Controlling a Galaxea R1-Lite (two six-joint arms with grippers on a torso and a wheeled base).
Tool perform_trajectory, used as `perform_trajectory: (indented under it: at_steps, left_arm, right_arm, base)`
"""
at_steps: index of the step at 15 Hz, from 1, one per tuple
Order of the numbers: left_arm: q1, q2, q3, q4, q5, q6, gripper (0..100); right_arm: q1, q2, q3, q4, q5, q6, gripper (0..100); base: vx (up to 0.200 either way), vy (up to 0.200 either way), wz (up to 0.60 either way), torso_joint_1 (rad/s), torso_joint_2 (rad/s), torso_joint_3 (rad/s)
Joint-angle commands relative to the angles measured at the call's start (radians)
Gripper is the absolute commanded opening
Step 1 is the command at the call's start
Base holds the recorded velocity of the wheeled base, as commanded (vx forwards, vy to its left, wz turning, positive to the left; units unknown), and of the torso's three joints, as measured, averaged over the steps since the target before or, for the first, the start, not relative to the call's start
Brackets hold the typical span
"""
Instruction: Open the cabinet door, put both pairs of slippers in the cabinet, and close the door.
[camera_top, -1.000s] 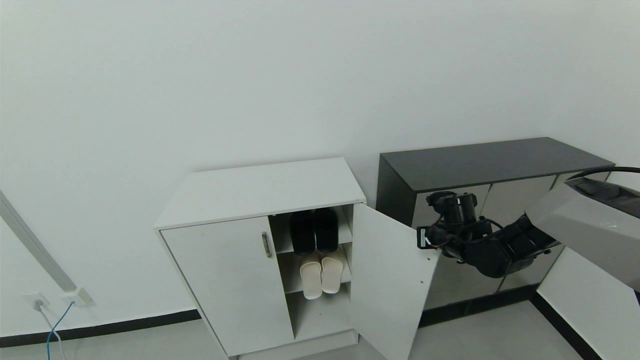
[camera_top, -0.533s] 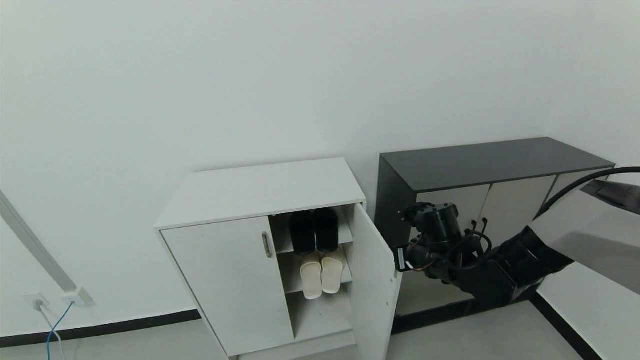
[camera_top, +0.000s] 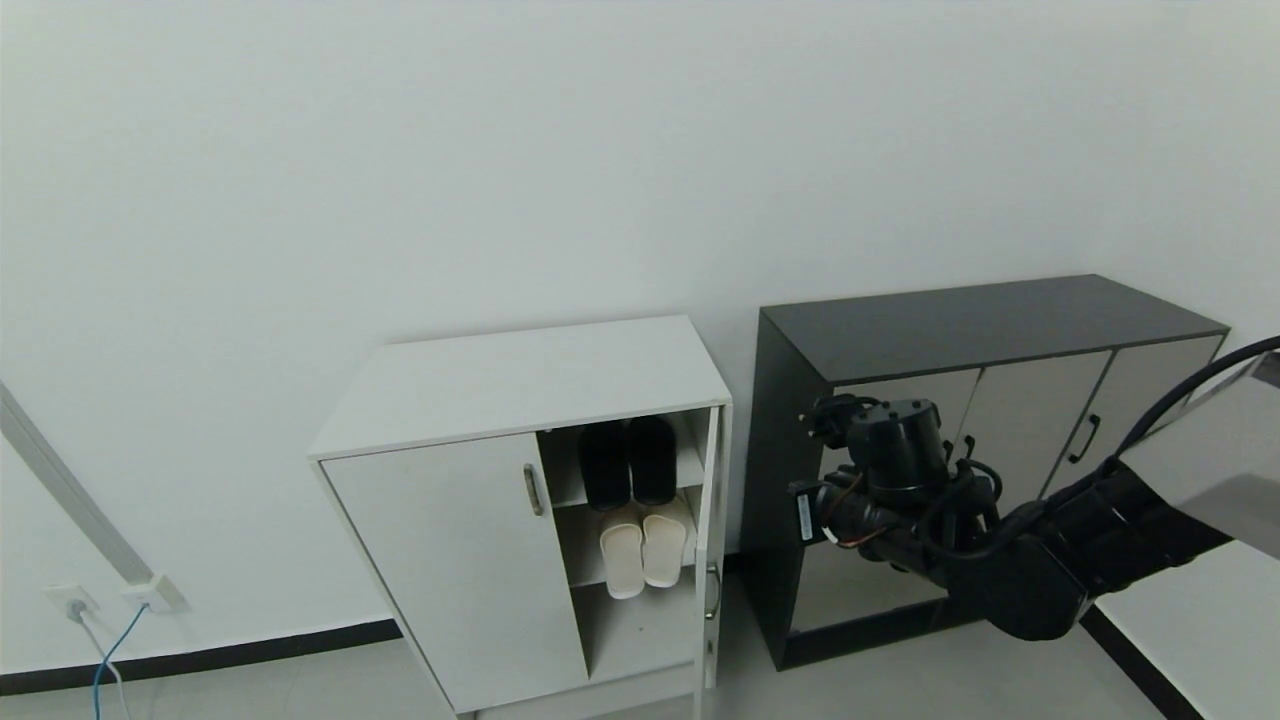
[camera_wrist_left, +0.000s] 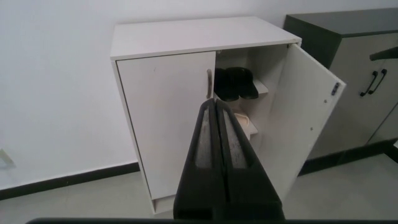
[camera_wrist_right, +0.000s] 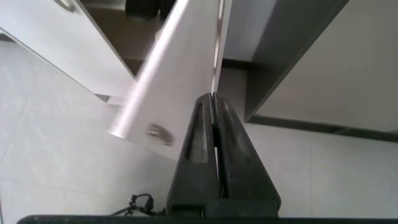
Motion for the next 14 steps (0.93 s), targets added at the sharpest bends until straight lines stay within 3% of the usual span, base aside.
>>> perform_trajectory:
  at_steps: [1, 6, 14]
  left_arm:
    - [-0.001, 0.001, 0.0, 0.0, -0.001, -0.001, 0]
    - [-0.001, 0.001, 0.0, 0.0, 0.001, -0.001, 0]
    - [0.001, 0.001, 0.0, 0.0, 0.001, -0.002, 0]
  right_arm:
    - [0.003, -0.008, 0.009, 0.0, 0.001, -0.008, 0]
    - [0.01, -0.008, 0.06, -0.037, 0.042, -0.034, 0]
    - [-0.004, -0.029, 0.126, -0.07, 0.035, -0.073, 0]
  base:
    - [0.0, 0.0, 0.6, 0.002, 0.0, 0.002]
    - [0.0, 0.0, 0.6, 0.0, 0.0, 0.001]
    - [0.0, 0.0, 0.0, 0.0, 0.0, 0.0]
